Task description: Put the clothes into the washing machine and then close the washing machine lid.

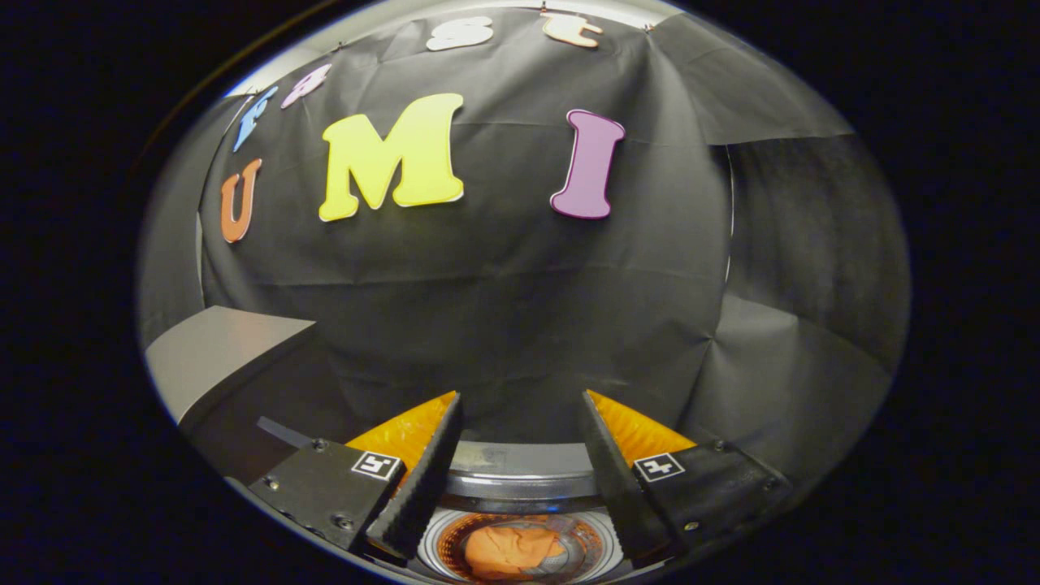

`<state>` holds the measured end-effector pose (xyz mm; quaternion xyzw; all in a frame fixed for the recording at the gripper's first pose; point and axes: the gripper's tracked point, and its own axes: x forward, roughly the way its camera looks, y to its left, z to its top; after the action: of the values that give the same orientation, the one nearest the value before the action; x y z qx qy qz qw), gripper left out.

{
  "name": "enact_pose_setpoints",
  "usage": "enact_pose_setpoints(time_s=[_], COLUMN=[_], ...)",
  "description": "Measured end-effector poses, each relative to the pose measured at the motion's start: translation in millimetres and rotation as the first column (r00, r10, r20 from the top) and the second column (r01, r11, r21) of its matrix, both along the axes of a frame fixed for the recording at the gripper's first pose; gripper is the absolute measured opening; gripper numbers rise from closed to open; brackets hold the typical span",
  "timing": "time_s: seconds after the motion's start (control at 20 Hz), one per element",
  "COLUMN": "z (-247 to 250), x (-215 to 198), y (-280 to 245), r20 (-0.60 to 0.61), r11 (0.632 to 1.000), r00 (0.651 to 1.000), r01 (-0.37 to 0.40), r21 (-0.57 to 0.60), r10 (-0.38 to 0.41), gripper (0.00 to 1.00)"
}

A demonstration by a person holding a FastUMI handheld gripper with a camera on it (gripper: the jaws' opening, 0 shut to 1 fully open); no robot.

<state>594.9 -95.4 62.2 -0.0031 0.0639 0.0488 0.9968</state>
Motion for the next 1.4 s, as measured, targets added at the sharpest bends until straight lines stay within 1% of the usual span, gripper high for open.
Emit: enact_pose_setpoints(time_s=[0.35,0.4,0.45,0.5,0.65,1.1,1.4], z=[-33.4,-43.4,-59.8,-69.0,-99.8,-114.5,-132.5], x=[-32.1,-35.3,-38.0,-45.9,-56.2,-75.6,-104.6], y=[-0.9,-2.0,-4.5,-5.6,-11.9,-18.7,-15.4], r20=[-0.045,-0.068,-0.115,-0.160,-0.203,-0.238,-0.256], r11=[1.000,1.000,0.999,0.999,0.999,0.999,0.998], r00=[0.999,0.998,0.993,0.987,0.979,0.971,0.967], r01=[-0.011,-0.012,-0.016,-0.028,-0.012,-0.010,-0.018], r21=[-0.010,-0.019,-0.038,-0.038,-0.038,-0.048,-0.054], r10=[0.010,0.011,0.011,0.021,0.004,-0.002,0.003], gripper=[0.90,0.91,0.91,0.99,1.00,1.00,1.00])
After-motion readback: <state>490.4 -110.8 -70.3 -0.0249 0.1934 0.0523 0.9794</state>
